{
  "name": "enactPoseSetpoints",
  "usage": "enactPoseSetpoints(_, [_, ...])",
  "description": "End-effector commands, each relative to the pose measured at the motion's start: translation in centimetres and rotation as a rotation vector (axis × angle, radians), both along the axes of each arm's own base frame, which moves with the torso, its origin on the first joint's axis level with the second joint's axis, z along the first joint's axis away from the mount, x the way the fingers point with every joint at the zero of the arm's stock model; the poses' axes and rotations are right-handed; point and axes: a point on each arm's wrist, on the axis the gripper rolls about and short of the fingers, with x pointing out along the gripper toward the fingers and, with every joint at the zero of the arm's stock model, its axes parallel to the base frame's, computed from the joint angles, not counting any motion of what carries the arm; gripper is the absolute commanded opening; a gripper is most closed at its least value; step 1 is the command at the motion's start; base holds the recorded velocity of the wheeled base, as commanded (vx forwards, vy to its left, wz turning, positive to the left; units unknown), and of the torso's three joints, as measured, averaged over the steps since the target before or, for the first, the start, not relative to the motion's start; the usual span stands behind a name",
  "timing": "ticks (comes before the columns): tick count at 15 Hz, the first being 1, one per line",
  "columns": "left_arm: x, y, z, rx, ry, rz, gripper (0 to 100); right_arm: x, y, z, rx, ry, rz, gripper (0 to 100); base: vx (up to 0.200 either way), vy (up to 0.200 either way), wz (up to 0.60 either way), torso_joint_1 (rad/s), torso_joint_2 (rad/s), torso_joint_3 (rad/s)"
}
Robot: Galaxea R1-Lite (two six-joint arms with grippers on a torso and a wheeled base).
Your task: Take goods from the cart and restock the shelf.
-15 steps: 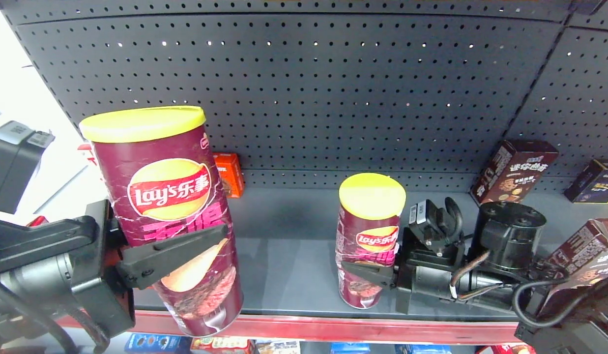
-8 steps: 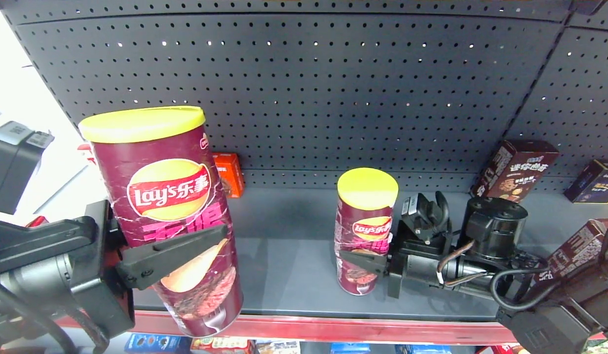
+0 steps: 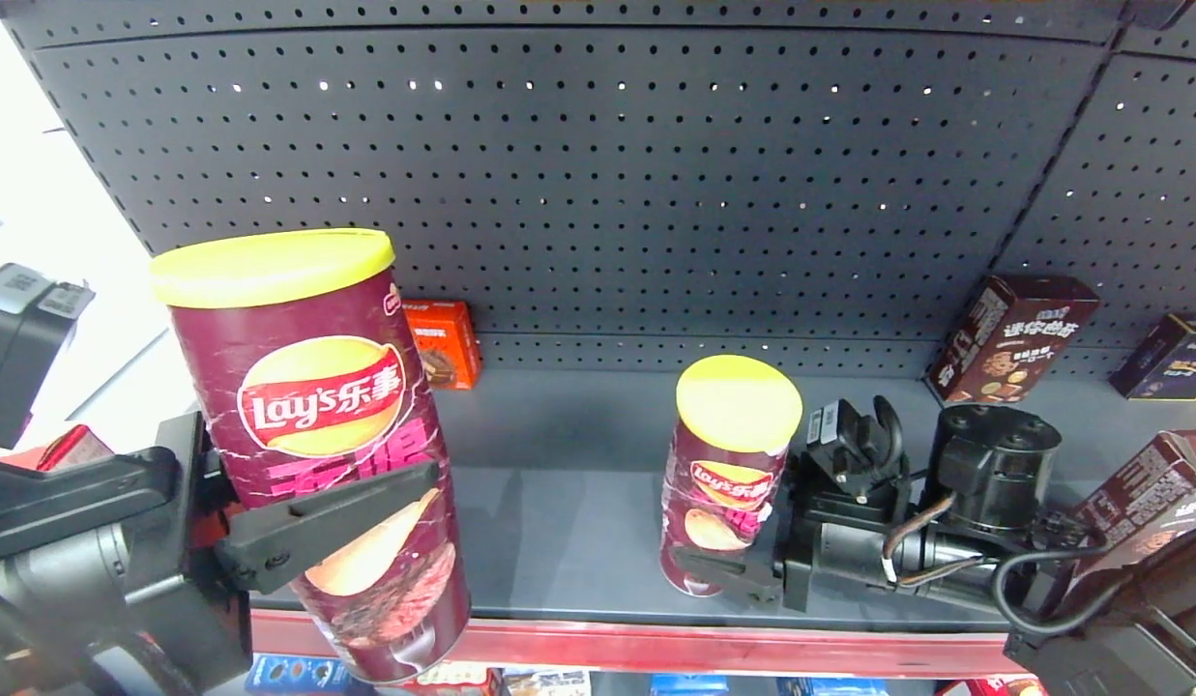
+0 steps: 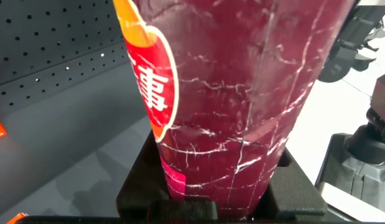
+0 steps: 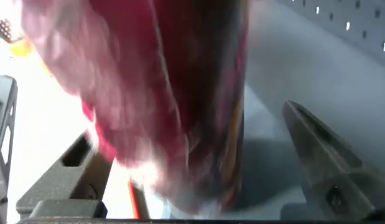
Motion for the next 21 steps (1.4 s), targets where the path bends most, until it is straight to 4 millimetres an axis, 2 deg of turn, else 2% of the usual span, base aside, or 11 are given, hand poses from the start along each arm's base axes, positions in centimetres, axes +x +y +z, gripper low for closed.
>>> enactPoseSetpoints(1, [-0.1,0.0,0.0,-0.001,-0.002,-0.002,0,-0.5,-0.6,0.3,0.002,-0.004,-0.01,100,0.0,0.0,0.0,0.0,0.0,0.0])
enactPoseSetpoints(4, [-0.3,0.1,0.2,-0.006,-0.009,-0.002,0,-1.9,-2.5,1.0,0.005,-0.01,-0.034,100,0.0,0.0,0.0,0.0,0.0,0.0])
enactPoseSetpoints(8, [-0.4,0.1,0.2,-0.007,-0.012,-0.002,0,-4.4,-3.8,1.4,0.007,-0.012,-0.031,100,0.0,0.0,0.0,0.0,0.0,0.0])
enactPoseSetpoints(11, [-0.4,0.2,0.2,-0.006,-0.013,-0.002,0,-6.6,-5.2,2.5,0.03,-0.046,-0.039,100,0.0,0.0,0.0,0.0,0.0,0.0])
enactPoseSetpoints(13, [-0.3,0.1,0.2,-0.007,-0.014,-0.002,0,-8.1,-6.8,3.7,0.061,-0.099,-0.074,100,0.0,0.0,0.0,0.0,0.0,0.0])
enactPoseSetpoints(17, [-0.3,0.1,0.3,-0.009,-0.018,-0.005,0,-10.7,-10.6,6.9,0.136,-0.241,-0.226,100,0.0,0.0,0.0,0.0,0.0,0.0])
enactPoseSetpoints(21, [-0.4,0.1,0.3,-0.009,-0.018,-0.006,0,-14.9,-15.2,8.9,0.239,-0.284,-0.523,100,0.0,0.0,0.0,0.0,0.0,0.0])
